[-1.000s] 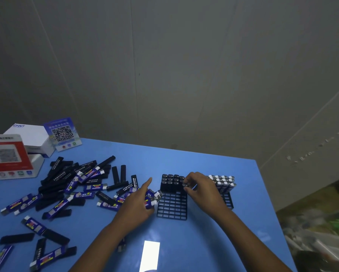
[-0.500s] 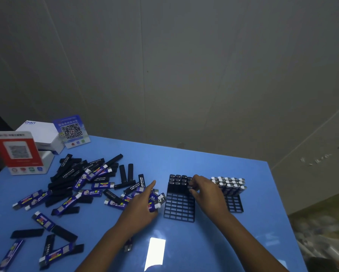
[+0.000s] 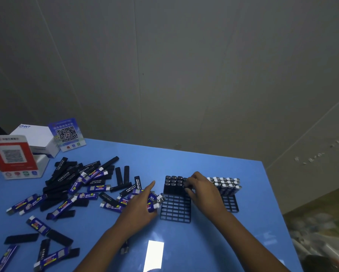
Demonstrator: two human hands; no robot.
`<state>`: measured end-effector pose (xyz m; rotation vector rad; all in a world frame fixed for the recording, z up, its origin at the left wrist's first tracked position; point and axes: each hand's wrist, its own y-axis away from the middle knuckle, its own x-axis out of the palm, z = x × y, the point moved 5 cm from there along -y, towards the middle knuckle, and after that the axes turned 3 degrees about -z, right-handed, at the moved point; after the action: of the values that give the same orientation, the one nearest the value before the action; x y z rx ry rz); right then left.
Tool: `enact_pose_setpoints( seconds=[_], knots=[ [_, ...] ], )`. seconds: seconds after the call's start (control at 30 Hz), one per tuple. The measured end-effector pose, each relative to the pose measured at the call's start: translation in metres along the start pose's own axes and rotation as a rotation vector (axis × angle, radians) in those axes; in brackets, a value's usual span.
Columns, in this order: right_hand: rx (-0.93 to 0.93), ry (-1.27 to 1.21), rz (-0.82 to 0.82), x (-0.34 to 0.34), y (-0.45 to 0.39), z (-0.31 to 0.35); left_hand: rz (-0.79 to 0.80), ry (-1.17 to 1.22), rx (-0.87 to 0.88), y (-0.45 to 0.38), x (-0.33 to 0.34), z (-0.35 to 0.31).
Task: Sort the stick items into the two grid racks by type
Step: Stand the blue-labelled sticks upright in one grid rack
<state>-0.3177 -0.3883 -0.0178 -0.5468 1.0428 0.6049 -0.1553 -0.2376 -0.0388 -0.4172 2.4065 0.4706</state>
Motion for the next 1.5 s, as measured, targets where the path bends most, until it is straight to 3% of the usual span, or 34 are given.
enact_pose_setpoints(
  seconds=[0.2, 0.37, 0.7, 1.03, 1.33, 1.5],
  knots=[
    [0.127, -0.594, 0.199, -0.010, 0.010, 0.024, 0.001, -0.025, 0.053, -0.004, 0.007, -0.018],
    [0.189, -0.769, 0.241, -0.017, 0.019, 0.031, 0.003, -0.025, 0.070, -0.006, 0.012, -0.029],
    [0.277, -0.798, 0.228, -0.023, 0.028, 0.033, -0.006, -0.153, 0.108, -0.004, 0.022, -0.038],
    [0.287, -0.816, 0.277, -0.020, 0.027, 0.029, 0.000, -0.029, 0.130, -0.001, 0.019, -0.036],
    [0.413, -1.008, 0.215, -0.034, 0.030, 0.004, -0.023, -0.085, 0.117, -0.002, 0.026, -0.053],
    [0.468, -1.016, 0.086, -0.052, 0.033, -0.031, -0.052, -0.103, 0.124, -0.008, 0.042, -0.063]
  ],
)
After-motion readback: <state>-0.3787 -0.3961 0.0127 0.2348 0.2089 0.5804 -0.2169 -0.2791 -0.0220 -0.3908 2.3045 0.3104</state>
